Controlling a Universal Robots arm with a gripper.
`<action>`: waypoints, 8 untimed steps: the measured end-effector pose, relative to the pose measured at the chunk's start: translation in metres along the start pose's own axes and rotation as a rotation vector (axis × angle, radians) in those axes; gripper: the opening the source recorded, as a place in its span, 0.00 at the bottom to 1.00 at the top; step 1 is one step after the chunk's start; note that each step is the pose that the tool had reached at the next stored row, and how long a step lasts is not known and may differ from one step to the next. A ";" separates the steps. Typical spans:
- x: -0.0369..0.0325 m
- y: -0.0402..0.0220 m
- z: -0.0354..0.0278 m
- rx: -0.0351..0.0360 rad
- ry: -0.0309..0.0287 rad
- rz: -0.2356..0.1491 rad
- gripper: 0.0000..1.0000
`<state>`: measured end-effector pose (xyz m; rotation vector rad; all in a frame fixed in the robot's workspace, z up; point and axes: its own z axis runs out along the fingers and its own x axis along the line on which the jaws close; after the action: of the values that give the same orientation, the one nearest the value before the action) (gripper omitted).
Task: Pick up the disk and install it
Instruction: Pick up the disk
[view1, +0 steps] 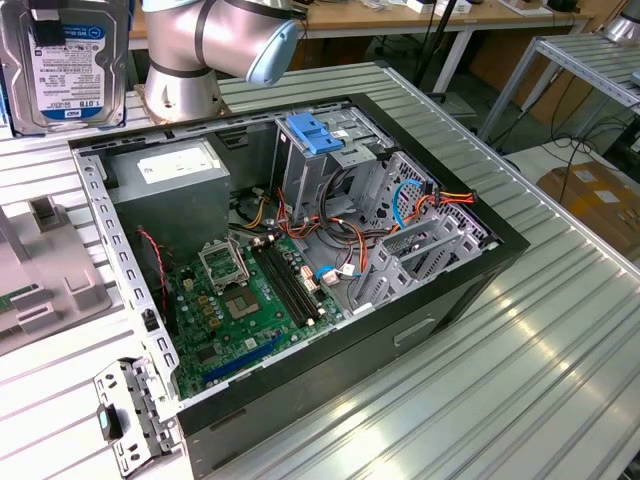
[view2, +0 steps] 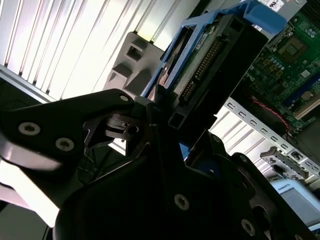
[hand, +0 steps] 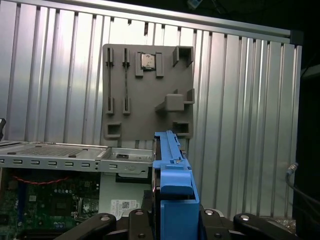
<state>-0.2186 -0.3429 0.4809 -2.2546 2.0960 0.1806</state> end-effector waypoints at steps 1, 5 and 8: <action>0.0009 -0.0001 -0.0001 0.0000 0.0000 0.000 0.36; 0.0057 -0.0008 -0.0004 0.0001 0.0000 0.000 0.36; 0.0088 -0.0012 -0.0007 0.0001 -0.0001 0.000 0.36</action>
<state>-0.2168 -0.3517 0.4805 -2.2545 2.0959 0.1805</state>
